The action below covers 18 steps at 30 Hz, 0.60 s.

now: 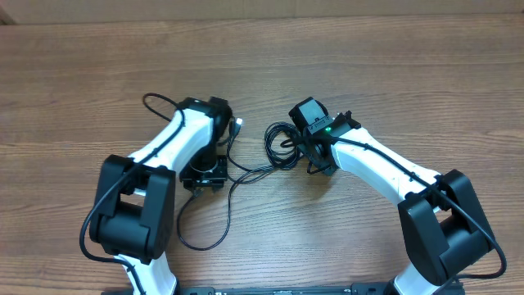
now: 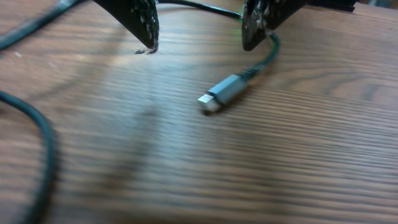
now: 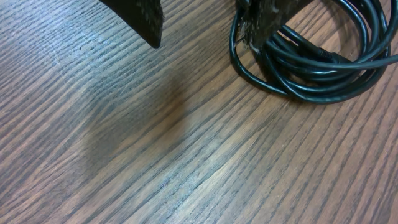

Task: Untangle cables

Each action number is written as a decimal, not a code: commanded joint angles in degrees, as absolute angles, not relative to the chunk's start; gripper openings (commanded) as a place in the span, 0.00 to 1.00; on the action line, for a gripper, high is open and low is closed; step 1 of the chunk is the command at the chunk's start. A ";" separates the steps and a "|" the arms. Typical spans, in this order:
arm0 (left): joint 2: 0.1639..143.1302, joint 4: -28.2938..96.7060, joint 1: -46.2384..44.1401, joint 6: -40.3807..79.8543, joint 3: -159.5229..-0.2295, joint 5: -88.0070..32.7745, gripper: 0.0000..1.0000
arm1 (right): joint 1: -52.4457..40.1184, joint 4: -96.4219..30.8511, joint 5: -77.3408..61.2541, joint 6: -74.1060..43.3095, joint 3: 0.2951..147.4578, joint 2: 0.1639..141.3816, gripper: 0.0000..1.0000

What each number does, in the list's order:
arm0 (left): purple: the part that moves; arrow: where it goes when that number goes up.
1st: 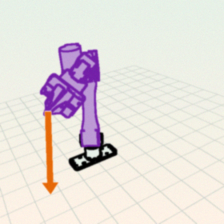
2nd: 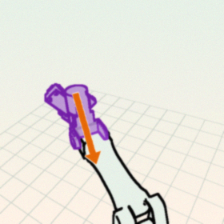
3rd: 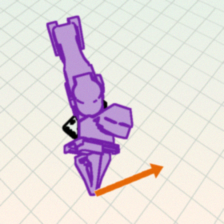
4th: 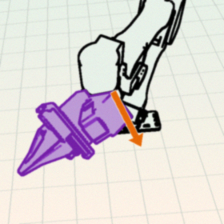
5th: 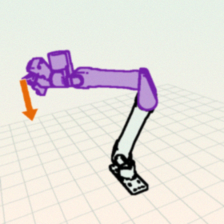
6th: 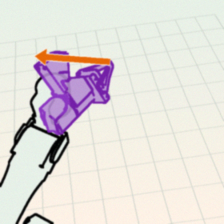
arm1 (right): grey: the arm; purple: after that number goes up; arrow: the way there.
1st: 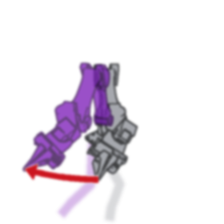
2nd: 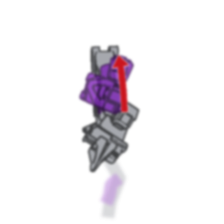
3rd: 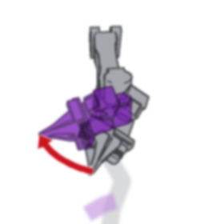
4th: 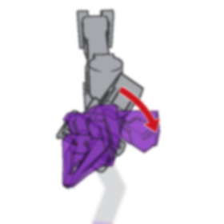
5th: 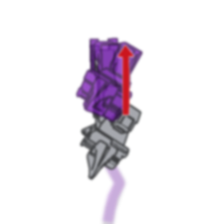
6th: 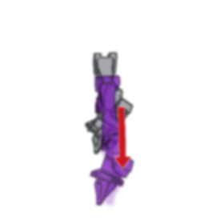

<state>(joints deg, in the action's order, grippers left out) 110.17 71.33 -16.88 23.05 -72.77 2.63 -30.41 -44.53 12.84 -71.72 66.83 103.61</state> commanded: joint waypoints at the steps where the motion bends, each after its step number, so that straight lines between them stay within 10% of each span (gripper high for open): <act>1: 110.59 71.16 -15.07 24.88 -72.36 4.47 0.41 | -30.35 -44.53 13.04 -71.48 67.44 102.76 0.41; 18: 110.59 60.38 -14.63 24.91 -60.86 6.59 0.29 | -30.35 -44.73 13.50 -71.48 67.44 102.76 0.41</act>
<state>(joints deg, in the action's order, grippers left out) 109.47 64.12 -14.63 24.08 -63.48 4.73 -30.41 -44.82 12.86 -71.75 66.83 103.61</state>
